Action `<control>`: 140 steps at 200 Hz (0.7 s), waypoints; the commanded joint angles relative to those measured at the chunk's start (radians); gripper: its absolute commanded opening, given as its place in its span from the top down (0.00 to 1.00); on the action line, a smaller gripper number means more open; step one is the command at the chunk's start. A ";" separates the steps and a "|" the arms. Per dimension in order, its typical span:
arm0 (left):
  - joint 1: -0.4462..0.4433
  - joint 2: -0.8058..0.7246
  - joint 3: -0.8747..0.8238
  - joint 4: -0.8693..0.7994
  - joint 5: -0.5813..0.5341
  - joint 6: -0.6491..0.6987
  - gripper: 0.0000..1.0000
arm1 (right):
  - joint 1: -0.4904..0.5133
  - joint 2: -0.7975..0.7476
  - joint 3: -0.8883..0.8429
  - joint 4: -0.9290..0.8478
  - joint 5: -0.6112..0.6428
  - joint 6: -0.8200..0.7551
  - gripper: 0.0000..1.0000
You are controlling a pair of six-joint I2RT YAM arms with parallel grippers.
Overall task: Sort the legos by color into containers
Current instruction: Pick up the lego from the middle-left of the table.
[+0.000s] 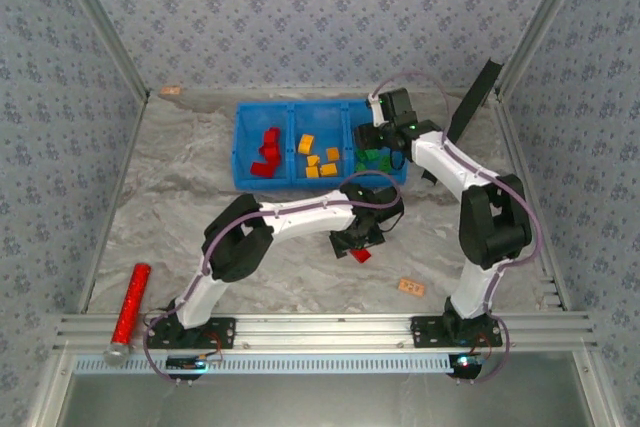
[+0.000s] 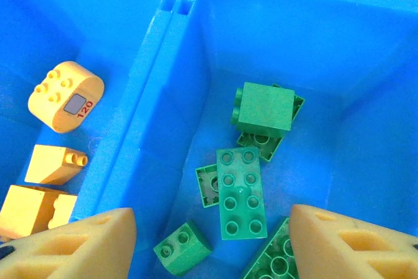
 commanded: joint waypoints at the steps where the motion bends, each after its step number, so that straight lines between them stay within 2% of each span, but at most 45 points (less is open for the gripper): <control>1: 0.006 0.026 0.005 -0.012 0.022 -0.023 0.28 | -0.011 -0.039 -0.014 -0.012 -0.016 -0.018 0.34; 49: 0.008 0.056 0.002 0.005 0.049 -0.037 0.35 | -0.019 -0.081 -0.032 -0.007 -0.032 -0.020 0.32; 83: 0.007 0.053 -0.022 0.019 0.062 -0.035 0.52 | -0.023 -0.131 -0.054 -0.014 -0.049 -0.034 0.31; 113: 0.007 0.037 -0.085 0.065 0.109 -0.034 0.71 | -0.026 -0.186 -0.095 -0.019 -0.082 -0.052 0.29; 140: 0.000 -0.014 -0.187 0.098 0.141 -0.026 0.77 | -0.028 -0.208 -0.109 -0.046 -0.083 -0.074 0.27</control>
